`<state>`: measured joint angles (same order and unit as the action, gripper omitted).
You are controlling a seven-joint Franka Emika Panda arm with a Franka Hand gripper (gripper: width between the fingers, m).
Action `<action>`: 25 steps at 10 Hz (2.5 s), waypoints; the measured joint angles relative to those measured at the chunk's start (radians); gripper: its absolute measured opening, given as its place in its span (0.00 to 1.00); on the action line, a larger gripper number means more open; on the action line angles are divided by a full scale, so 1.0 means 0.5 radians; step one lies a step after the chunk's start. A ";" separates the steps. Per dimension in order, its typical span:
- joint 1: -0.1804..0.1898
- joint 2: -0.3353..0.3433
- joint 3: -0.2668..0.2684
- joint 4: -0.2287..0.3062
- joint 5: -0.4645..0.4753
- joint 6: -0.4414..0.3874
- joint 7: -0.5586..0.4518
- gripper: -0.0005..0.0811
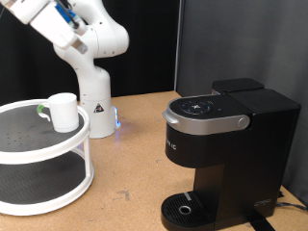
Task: Make a cup of coffee with the keurig machine
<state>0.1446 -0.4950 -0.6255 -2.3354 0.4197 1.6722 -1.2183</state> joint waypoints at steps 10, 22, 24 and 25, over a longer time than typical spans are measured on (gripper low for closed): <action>-0.245 -0.118 -0.185 0.020 -0.325 -0.190 -0.202 0.01; -0.327 -0.141 -0.407 -0.206 -0.477 -0.065 -0.470 0.01; -0.332 -0.127 -0.415 -0.295 -0.489 0.085 -0.473 0.01; -0.340 -0.126 -0.421 -0.351 -0.489 0.187 -0.473 0.01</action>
<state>-0.0256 -0.5582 -0.8362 -2.5109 0.1751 1.7657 -1.4550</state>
